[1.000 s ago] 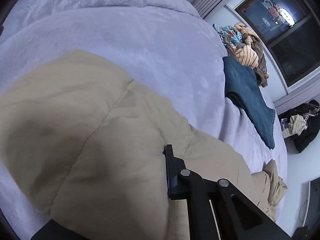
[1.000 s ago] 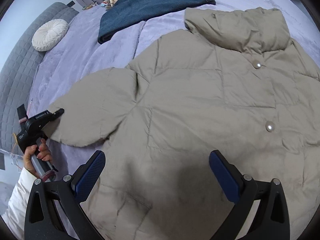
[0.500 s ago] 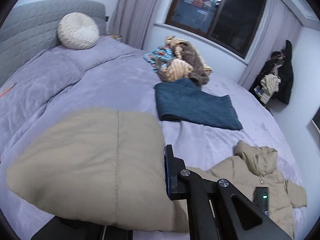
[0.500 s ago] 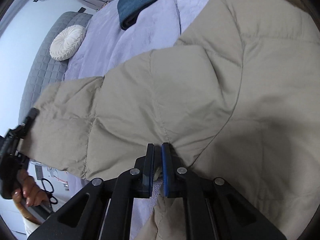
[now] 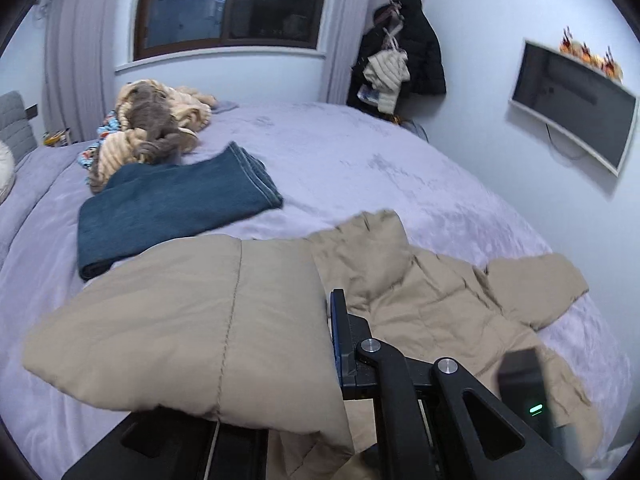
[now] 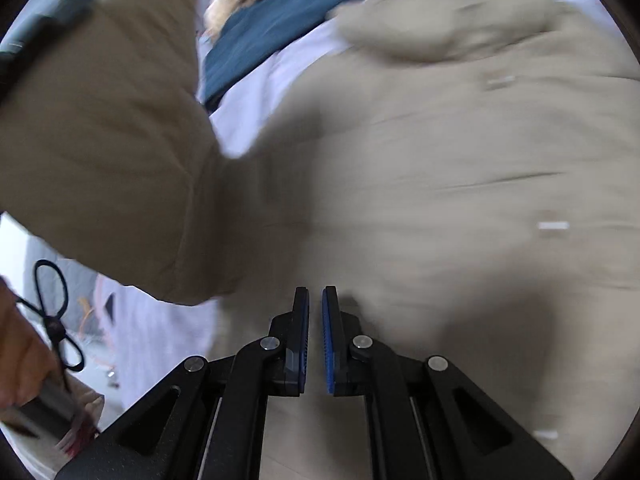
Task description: Fold large clothes
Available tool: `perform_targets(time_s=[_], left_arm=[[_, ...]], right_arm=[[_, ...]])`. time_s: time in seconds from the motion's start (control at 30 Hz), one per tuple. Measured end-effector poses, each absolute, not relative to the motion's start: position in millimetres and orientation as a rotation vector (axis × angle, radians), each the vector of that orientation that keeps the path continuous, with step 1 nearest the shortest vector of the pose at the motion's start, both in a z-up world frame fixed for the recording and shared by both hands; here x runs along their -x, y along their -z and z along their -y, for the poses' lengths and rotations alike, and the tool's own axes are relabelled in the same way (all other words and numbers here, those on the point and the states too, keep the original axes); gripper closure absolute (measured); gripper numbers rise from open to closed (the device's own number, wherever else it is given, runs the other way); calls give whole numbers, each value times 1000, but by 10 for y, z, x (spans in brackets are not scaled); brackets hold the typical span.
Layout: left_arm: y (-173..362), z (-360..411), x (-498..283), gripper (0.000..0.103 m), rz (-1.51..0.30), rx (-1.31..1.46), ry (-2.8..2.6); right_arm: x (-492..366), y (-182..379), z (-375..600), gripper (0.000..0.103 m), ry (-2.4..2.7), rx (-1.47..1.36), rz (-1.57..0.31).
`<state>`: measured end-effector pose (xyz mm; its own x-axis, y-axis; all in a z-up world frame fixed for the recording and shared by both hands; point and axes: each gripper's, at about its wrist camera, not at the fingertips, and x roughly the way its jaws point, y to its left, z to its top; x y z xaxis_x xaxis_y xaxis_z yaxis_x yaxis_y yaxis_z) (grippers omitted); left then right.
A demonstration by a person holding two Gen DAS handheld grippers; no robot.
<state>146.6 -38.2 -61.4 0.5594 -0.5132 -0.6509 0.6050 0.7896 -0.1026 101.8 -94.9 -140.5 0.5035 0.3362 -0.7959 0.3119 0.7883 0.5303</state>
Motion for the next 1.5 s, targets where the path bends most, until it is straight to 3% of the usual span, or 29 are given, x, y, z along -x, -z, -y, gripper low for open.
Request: perform_targets(time_s=[0.23,0.27,0.33,0.4,0.43,0.67,0.73,0.77,0.8,1.07,1.1,1.13,1.23,1.3,1.33,1.4,1.5], left_arm=[[1700,1337,-1206,90,-899,-429,594],[1781,1358,-1154,82,-906,-452,582],[1817,1343,-1055,33,-901,-449,597],[1796,1357,-964,5,-882,-451,599],[1743,1349,-894,4,-863,-451,608],[1271,829,-945,4,-840,-344,698],[1097,445,-984,4,-837,-275,684],[1056,256,-1040,4,-844,-248,661],[1029,1,-1141,4,-865,-208,610],[1781,-1459,-2093,5,-1200,287,337],[1882,-1511,-2123,12,-1228,322,338],[1975,-1530,-2140,32,-1246,332,331],[2109,-1492,-2102,55,-1244,304,296],[2115,-1455,-2059,61,-1221,277,279],[2113,-1442,-2045,62,-1214,266,273],[2112,-1441,-2044,63,-1205,238,267],[2113,-1392,-2039,63,-1193,186,264]], right_arm=[[-355,1450,1801,96,198,-735,-1068],[-317,1468,1849,96,200,-749,-1065],[-261,1525,1967,96,191,-766,-1056],[-283,1567,1998,96,178,-782,-1050],[-342,1579,1986,96,176,-787,-1050],[-117,1525,2241,94,150,-725,-1049],[-125,1422,2168,71,140,-652,-1046],[-174,1344,2092,39,133,-608,-1034],[-199,1265,2017,21,121,-571,-1014],[-889,1069,743,20,19,30,-1018],[-969,1107,582,20,23,122,-1012],[-1035,1155,459,20,28,204,-1005],[-1251,1337,194,20,51,411,-994],[-1345,1387,200,22,71,446,-985],[-1375,1379,257,29,92,425,-976],[-1424,1326,506,101,160,321,-981],[-1326,1177,1049,97,199,-45,-954]])
